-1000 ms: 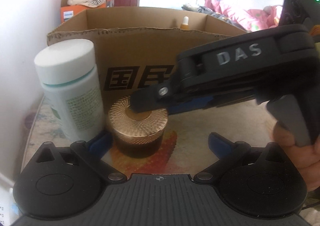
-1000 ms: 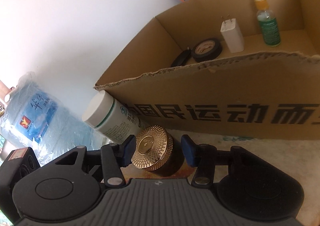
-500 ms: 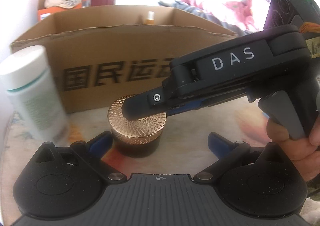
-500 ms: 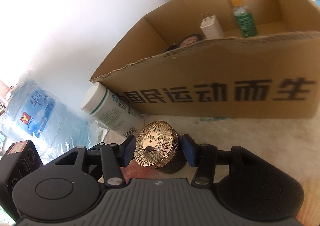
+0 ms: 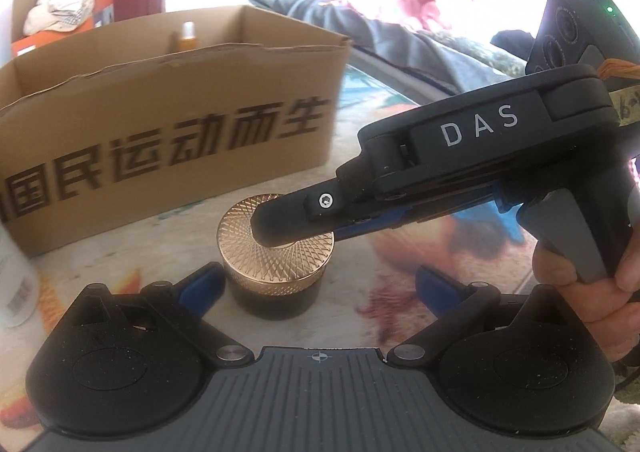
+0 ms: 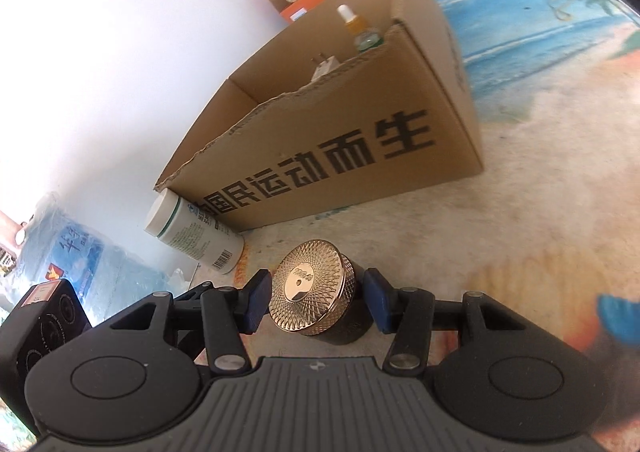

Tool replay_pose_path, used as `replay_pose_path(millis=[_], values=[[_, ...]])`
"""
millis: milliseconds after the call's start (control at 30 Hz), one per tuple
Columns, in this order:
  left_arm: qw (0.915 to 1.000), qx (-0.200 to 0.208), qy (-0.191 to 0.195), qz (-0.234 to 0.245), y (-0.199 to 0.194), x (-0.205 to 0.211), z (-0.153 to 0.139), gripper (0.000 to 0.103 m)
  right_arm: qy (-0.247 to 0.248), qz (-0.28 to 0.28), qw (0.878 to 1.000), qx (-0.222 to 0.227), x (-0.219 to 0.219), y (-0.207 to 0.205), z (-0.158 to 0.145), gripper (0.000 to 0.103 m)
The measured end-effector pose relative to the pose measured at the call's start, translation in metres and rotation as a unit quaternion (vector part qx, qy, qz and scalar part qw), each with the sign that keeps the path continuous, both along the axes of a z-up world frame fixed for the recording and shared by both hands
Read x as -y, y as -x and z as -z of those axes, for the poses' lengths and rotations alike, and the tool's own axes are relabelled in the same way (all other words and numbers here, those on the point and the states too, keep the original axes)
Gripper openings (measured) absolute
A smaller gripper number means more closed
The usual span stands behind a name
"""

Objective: Organize rigid objects

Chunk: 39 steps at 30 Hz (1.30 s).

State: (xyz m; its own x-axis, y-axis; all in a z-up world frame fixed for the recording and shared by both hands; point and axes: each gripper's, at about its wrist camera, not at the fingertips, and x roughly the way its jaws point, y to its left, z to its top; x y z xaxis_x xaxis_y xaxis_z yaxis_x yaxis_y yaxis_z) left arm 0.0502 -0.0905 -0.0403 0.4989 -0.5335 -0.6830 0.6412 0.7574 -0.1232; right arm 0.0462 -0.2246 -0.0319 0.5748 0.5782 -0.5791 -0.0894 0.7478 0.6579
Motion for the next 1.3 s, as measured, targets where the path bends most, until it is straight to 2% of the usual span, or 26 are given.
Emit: replay_pose_path(millis=[300,800,900,1033,1100,1167,1200,1300], values=[[0.9999,0.001,-0.008,0.011,0.009,0.009,0.0,0.102,-0.006,0.013,1.0,-0.002,0.01,0.008,0.004,0.054],[0.9995,0.022,-0.022,0.004,0.005,0.019,0.002,0.099,0.021,0.011,1.0,0.002,0.005,0.009,0.001,0.055],[0.999,0.027,-0.034,-0.013,0.001,0.02,0.003,0.094,0.02,0.016,1.0,0.01,0.007,0.012,0.0,0.055],[0.9985,0.024,-0.042,-0.026,-0.006,0.021,0.005,0.069,0.012,0.026,0.999,0.019,0.012,0.013,-0.001,0.055],[0.9983,0.025,-0.041,-0.033,-0.009,0.021,0.006,0.067,0.011,0.027,0.999,0.023,0.014,0.013,-0.001,0.05],[0.9984,0.026,-0.035,-0.037,-0.01,0.02,0.005,0.059,0.012,0.026,0.999,0.023,0.014,0.013,0.0,0.044],[0.9986,0.025,-0.03,-0.035,-0.01,0.02,0.005,0.058,0.013,0.025,0.999,0.021,0.013,0.012,0.0,0.041],[0.9983,0.032,-0.032,-0.038,-0.009,0.021,0.006,0.057,0.024,0.024,0.999,0.023,0.01,0.013,0.001,0.039]])
